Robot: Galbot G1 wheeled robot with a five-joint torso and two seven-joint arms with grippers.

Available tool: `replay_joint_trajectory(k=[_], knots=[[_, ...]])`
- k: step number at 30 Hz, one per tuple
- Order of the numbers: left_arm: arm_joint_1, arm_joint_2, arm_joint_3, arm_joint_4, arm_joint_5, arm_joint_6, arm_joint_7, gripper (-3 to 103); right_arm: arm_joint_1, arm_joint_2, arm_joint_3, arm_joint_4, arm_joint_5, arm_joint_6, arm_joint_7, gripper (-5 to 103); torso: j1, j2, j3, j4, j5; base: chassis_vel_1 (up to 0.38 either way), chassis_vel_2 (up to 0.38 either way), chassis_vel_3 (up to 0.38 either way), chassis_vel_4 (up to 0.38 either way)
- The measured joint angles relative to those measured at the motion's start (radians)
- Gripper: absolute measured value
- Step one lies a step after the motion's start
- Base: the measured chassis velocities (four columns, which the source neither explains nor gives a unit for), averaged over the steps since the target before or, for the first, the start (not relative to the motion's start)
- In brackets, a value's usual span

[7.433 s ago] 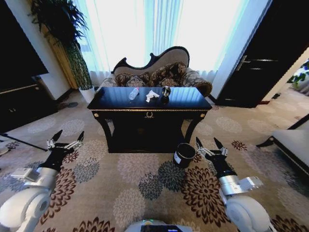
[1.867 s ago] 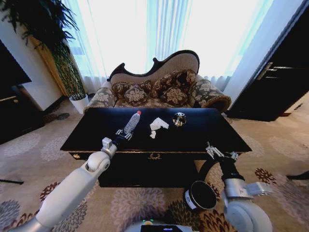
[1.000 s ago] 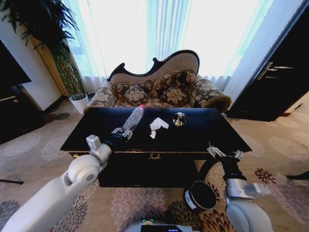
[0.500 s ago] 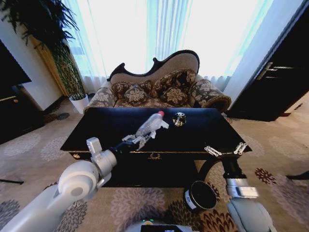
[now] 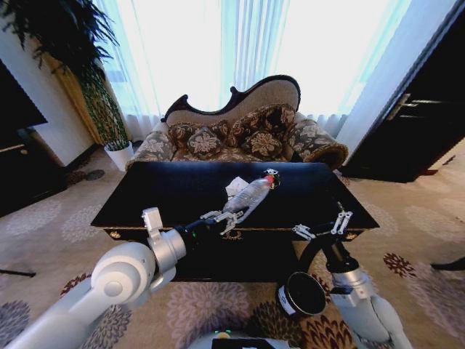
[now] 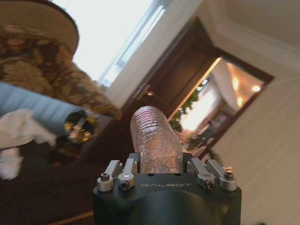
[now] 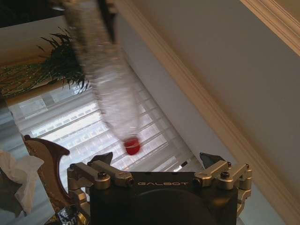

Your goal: Move to the front of the table and place the trash on the table into the trash bin.

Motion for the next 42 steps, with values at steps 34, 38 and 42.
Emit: replay_joint_trajectory(k=[34,38,42], knots=[[-0.055,-0.146,0.210,0.004,-0.011,-0.041,0.015,40,-0.029,0.009,-0.003,0.036,0.081,-0.071,-0.018,100,0.000,0.000,0.000,0.0001,0.0000,0.000,0.000,0.000,0.000],[-0.010,-0.128,0.153,0.004,-0.011,-0.041,0.025,40,-0.029,0.009,-0.014,0.035,0.085,-0.076,-0.019,100,0.000,0.000,0.000,0.0000,0.0000,0.000,0.000,0.000,0.000],[0.050,-0.120,0.107,0.004,-0.018,-0.039,0.033,40,-0.027,0.008,-0.020,0.040,0.098,-0.090,-0.020,100,0.000,0.000,0.000,0.0002,0.0000,0.000,0.000,0.000,0.000]])
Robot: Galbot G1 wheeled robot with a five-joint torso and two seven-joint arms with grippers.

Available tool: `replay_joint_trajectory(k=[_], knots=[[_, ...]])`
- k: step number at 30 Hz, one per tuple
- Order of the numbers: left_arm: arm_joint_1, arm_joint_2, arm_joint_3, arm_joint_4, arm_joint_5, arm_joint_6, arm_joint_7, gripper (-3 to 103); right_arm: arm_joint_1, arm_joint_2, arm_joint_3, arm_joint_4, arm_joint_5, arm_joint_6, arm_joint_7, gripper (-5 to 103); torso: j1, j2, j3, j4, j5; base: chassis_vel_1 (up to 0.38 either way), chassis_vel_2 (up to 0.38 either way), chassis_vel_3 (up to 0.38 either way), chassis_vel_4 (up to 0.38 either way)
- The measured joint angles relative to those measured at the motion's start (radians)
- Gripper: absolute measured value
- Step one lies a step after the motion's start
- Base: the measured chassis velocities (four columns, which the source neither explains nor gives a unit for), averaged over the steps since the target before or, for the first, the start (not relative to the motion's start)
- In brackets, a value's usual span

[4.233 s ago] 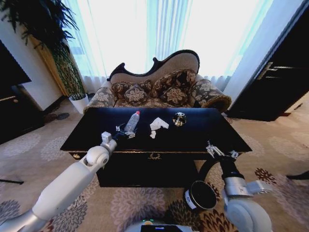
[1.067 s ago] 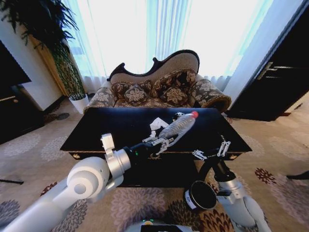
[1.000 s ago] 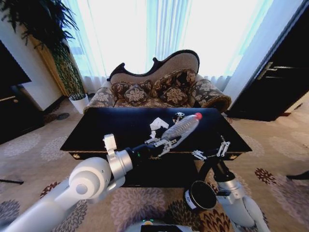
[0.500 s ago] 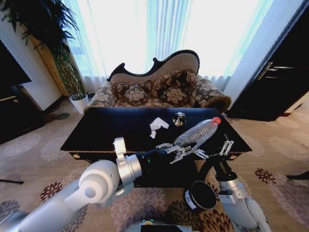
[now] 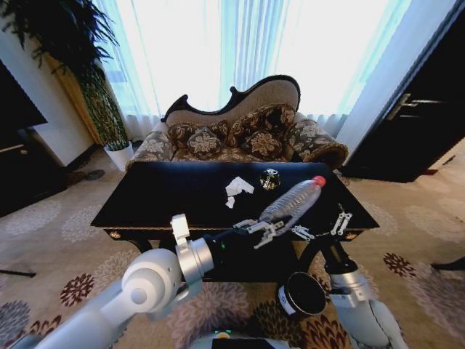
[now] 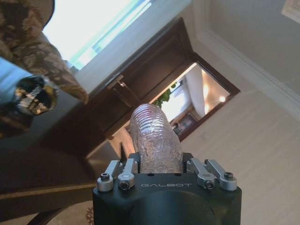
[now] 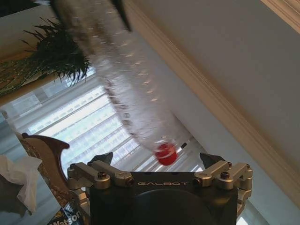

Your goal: Move to the front of the table and place the trash on the table into the trash bin.

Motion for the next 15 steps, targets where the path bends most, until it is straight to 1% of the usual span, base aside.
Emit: replay_joint_trajectory(k=[5,11,13,15], knots=[[0.021,0.003,-0.014,0.000,-0.017,0.001,0.004,40,-0.007,0.000,0.004,0.010,0.004,0.004,0.000,100,0.000,0.000,0.000,-0.0001,0.0000,0.000,0.000,0.000,0.000],[-0.007,-0.014,0.036,0.000,-0.012,0.001,0.005,40,-0.013,0.005,0.005,0.029,-0.004,0.025,0.000,100,0.000,0.000,0.000,-0.0001,0.0000,0.000,0.000,0.000,0.000],[-0.012,-0.014,0.042,0.000,-0.012,0.001,0.005,40,-0.014,0.006,0.005,0.030,-0.006,0.027,0.000,100,0.000,0.000,0.000,-0.0001,0.0000,0.000,0.000,0.000,0.000],[-0.037,-0.008,0.067,0.000,-0.014,0.000,0.004,40,-0.017,0.010,0.005,0.031,-0.012,0.033,0.000,100,0.000,0.000,0.000,-0.0002,0.0000,0.000,0.000,0.000,0.000]])
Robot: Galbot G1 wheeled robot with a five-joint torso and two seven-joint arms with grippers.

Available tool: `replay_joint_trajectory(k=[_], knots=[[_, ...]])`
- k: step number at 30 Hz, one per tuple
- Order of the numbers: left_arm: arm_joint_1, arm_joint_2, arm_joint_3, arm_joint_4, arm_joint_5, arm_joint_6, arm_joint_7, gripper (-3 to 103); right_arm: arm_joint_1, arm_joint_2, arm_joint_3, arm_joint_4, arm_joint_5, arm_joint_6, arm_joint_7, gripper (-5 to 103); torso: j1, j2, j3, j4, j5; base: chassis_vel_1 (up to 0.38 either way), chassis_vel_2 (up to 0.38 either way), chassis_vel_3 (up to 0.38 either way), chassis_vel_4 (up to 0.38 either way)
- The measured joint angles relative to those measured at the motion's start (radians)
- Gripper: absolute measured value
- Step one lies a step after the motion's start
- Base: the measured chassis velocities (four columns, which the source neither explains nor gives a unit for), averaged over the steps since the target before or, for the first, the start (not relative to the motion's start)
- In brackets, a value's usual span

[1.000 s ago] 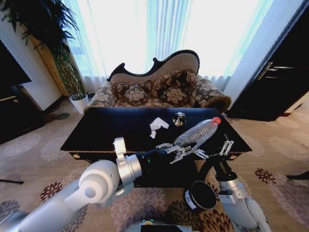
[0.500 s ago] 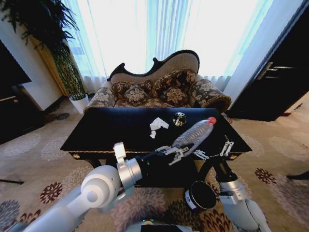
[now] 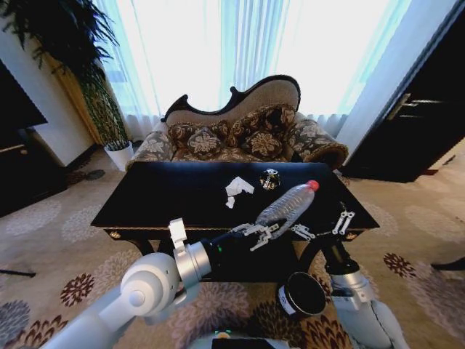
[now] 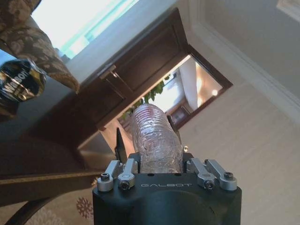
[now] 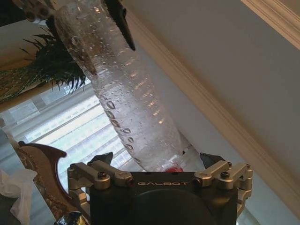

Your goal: Move to the front of the table and place the trash on the table into the trash bin.

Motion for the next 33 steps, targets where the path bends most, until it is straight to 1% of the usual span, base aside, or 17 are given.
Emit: replay_joint_trajectory(k=[3,11,12,13,14,16,17,18,19,22,23,24,25,26,27,31,33], knots=[[-0.012,0.001,0.026,0.000,-0.001,-0.001,-0.002,40,-0.003,0.003,0.001,0.004,-0.002,0.002,0.000,100,0.000,0.000,0.000,0.0000,0.0000,0.000,0.000,0.000,0.000],[0.009,-0.018,0.039,0.000,0.011,-0.002,-0.003,40,-0.007,0.002,0.003,0.021,0.001,-0.005,0.000,100,0.000,0.000,0.000,0.0000,0.0000,0.000,0.000,0.000,0.000],[0.006,-0.018,0.039,0.000,0.011,-0.002,-0.002,40,-0.008,0.003,0.001,0.021,0.001,-0.005,0.000,101,0.000,0.000,0.000,0.0000,0.0000,0.000,0.000,0.000,0.000],[0.006,-0.019,0.039,0.000,0.011,-0.002,-0.002,40,-0.008,0.003,0.000,0.021,0.001,-0.005,0.000,97,0.000,0.000,0.000,0.0001,0.0000,0.000,0.000,0.000,0.000],[0.006,-0.019,0.039,0.000,0.011,-0.002,-0.002,40,-0.008,0.003,0.000,0.021,0.001,-0.005,0.000,97,0.000,0.000,0.000,0.0001,0.0000,0.000,0.000,0.000,0.000],[0.003,-0.022,0.043,0.000,0.008,-0.005,-0.008,40,-0.008,0.005,-0.004,0.021,-0.004,-0.005,0.000,87,0.000,0.000,0.000,0.0000,0.0000,0.000,0.000,0.000,0.000],[0.002,-0.021,0.045,0.000,0.008,-0.005,-0.008,40,-0.008,0.006,-0.004,0.019,-0.007,-0.005,0.000,87,0.000,0.000,0.000,0.0000,0.0000,0.000,0.000,0.000,0.000],[0.003,-0.017,0.048,0.000,0.008,-0.006,-0.009,40,-0.008,0.008,-0.005,0.016,-0.012,-0.005,0.000,82,0.000,0.000,0.000,0.0000,0.0001,0.000,0.000,0.000,0.000],[0.003,-0.017,0.048,0.000,0.008,-0.006,-0.009,40,-0.008,0.008,-0.005,0.016,-0.012,-0.005,0.000,82,0.000,0.000,0.000,0.0000,0.0001,0.000,0.000,0.000,0.000],[0.014,-0.021,0.047,0.000,0.009,-0.009,-0.009,40,-0.008,0.013,-0.009,0.012,-0.016,-0.002,0.001,65,0.000,0.000,0.000,0.0001,0.0000,0.000,0.000,0.000,0.000],[0.014,-0.021,0.047,0.000,0.009,-0.009,-0.009,40,-0.008,0.013,-0.009,0.012,-0.016,-0.002,0.001,65,0.000,0.000,0.000,0.0001,0.0000,0.000,0.000,0.000,0.000],[0.016,-0.022,0.048,0.000,0.010,-0.009,-0.009,40,-0.007,0.014,-0.011,0.012,-0.017,-0.002,0.002,59,0.000,0.000,0.000,0.0001,0.0000,0.000,0.000,0.000,0.000],[0.017,-0.023,0.048,0.000,0.011,-0.009,-0.009,40,-0.007,0.015,-0.012,0.012,-0.017,-0.002,0.003,59,0.000,0.000,0.000,0.0001,0.0000,0.000,0.000,0.000,0.000],[0.018,-0.023,0.052,0.000,0.014,-0.010,-0.009,40,-0.007,0.015,-0.013,0.012,-0.018,-0.002,0.003,54,0.000,0.000,0.000,0.0000,0.0000,0.000,0.000,0.000,0.000],[0.018,-0.023,0.052,0.000,0.014,-0.010,-0.009,40,-0.007,0.015,-0.013,0.012,-0.018,-0.002,0.003,54,0.000,0.000,0.000,0.0000,0.0000,0.000,0.000,0.000,0.000],[0.033,-0.023,0.053,0.000,0.025,-0.013,-0.006,40,-0.008,0.016,-0.015,0.010,-0.021,-0.001,0.001,42,0.000,0.000,0.000,0.0001,0.0000,0.000,0.000,0.000,0.000],[0.036,-0.023,0.053,0.000,0.026,-0.013,-0.005,40,-0.009,0.016,-0.015,0.009,-0.022,0.000,0.001,40,0.000,0.000,0.000,0.0001,0.0000,0.000,0.000,0.000,0.000]])
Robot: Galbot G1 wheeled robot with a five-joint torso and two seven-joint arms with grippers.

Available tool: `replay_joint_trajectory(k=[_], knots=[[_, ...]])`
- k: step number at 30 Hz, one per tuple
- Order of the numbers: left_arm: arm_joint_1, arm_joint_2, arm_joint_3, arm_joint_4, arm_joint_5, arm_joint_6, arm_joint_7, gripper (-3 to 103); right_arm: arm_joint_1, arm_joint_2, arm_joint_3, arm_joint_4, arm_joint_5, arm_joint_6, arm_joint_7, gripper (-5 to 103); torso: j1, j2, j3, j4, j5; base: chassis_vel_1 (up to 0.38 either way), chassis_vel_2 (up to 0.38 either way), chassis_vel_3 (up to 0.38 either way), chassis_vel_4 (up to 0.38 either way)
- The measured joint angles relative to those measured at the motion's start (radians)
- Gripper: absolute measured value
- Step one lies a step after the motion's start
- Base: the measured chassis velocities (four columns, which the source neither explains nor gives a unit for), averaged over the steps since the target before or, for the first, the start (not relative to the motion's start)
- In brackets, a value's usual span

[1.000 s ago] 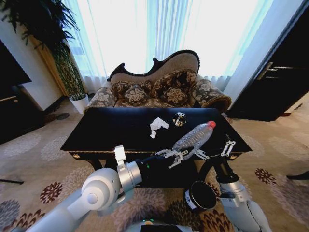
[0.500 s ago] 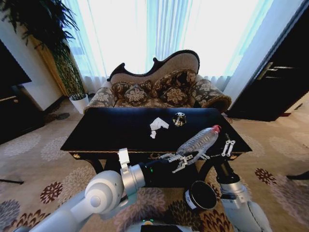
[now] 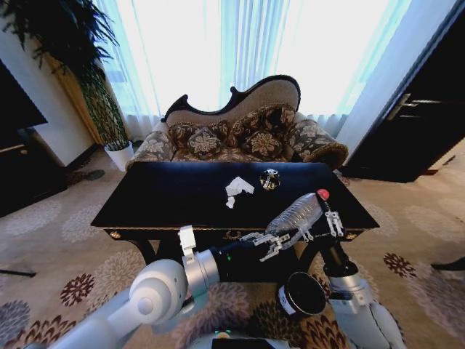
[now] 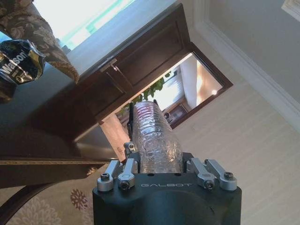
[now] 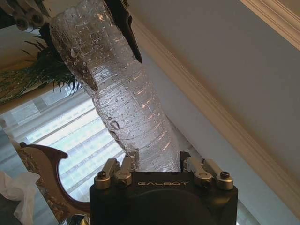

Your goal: Move to the front of the table and place the trash on the table into the trash bin.

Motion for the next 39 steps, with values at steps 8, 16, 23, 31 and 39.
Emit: replay_joint_trajectory(k=[8,16,23,31,39], knots=[[0.023,0.012,-0.018,0.000,0.007,0.021,0.041,48,0.000,0.003,-0.004,-0.007,-0.010,0.005,-0.001,37,0.000,0.000,0.000,0.0000,0.0000,0.000,0.000,0.000,0.000],[0.026,0.030,-0.048,0.000,0.003,0.033,0.099,76,-0.003,0.007,-0.005,-0.016,-0.013,0.007,-0.004,28,0.000,0.000,0.000,-0.0001,0.0000,0.000,0.000,0.000,0.000],[0.036,0.040,-0.114,0.000,0.036,0.041,0.102,98,-0.008,0.022,-0.012,-0.025,-0.020,0.016,-0.006,28,0.000,0.000,0.000,0.0000,0.0000,0.000,0.000,0.000,0.000],[0.042,0.071,-0.279,0.000,0.096,0.017,0.106,100,-0.006,0.065,-0.007,-0.043,0.020,0.001,-0.005,28,0.000,0.000,0.000,-0.0003,0.0000,0.000,0.000,0.000,0.000],[0.232,0.172,-0.559,0.000,0.271,-0.008,0.184,100,-0.026,0.130,0.004,-0.093,0.079,0.003,-0.003,28,0.000,0.000,0.000,-0.0001,-0.0002,0.000,0.000,0.000,0.000]])
